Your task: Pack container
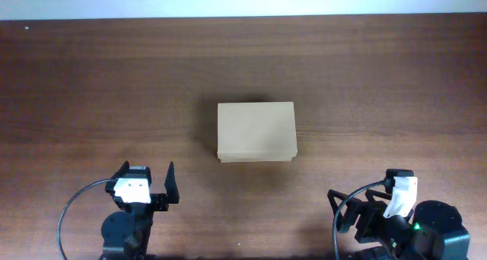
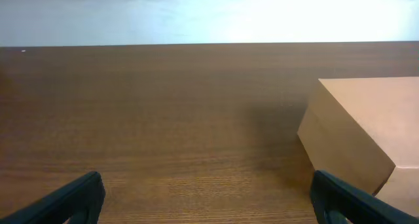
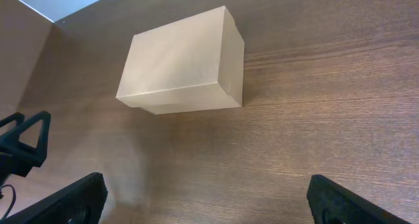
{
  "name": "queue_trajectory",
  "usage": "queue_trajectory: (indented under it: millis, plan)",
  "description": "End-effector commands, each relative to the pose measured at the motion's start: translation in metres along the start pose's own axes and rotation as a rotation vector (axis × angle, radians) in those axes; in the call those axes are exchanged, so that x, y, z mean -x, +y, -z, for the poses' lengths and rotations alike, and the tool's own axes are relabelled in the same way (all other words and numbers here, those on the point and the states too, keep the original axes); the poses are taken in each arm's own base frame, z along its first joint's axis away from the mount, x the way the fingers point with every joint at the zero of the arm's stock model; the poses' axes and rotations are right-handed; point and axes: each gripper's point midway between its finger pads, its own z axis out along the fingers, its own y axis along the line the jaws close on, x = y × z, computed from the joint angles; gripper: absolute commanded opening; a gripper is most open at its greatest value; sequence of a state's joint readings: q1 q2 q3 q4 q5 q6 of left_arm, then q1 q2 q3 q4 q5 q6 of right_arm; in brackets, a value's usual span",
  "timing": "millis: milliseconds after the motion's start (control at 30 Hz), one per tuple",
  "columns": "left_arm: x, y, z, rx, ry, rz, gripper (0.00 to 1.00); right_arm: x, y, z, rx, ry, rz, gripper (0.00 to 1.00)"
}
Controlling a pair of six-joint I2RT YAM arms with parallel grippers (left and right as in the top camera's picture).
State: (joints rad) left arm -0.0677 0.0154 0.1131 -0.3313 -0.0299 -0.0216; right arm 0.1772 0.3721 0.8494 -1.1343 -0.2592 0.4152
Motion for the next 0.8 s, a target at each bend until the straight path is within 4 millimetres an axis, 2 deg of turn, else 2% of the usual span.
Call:
queue_trajectory:
  millis: [0, 133, 267, 333, 567, 767]
  plan:
    - [0.002, -0.001, 0.0, -0.006, -0.012, -0.014, 1.0, 0.002, -0.001, 0.001, -0.01, -0.01, -0.001, 0.99]
    - [0.002, -0.001, 0.0, -0.006, -0.012, -0.014, 1.0, 0.005, -0.015, 0.001, -0.085, -0.033, 0.021, 0.99]
    - [0.002, -0.001, 0.0, -0.006, -0.012, -0.014, 1.0, 0.0, -0.047, -0.007, -0.23, -0.057, 0.025, 0.99]
    - [0.002, -0.001, 0.0, -0.006, -0.012, -0.014, 1.0, -0.005, -0.054, -0.015, -0.248, -0.071, 0.049, 0.99]
    - [0.002, -0.001, 0.0, -0.006, -0.012, -0.014, 1.0, -0.015, -0.037, -0.052, -0.073, -0.166, 0.151, 0.99]
    - [0.002, -0.001, 0.0, -0.006, -0.012, -0.014, 1.0, -0.037, -0.042, -0.081, -0.031, -0.146, 0.175, 0.99]
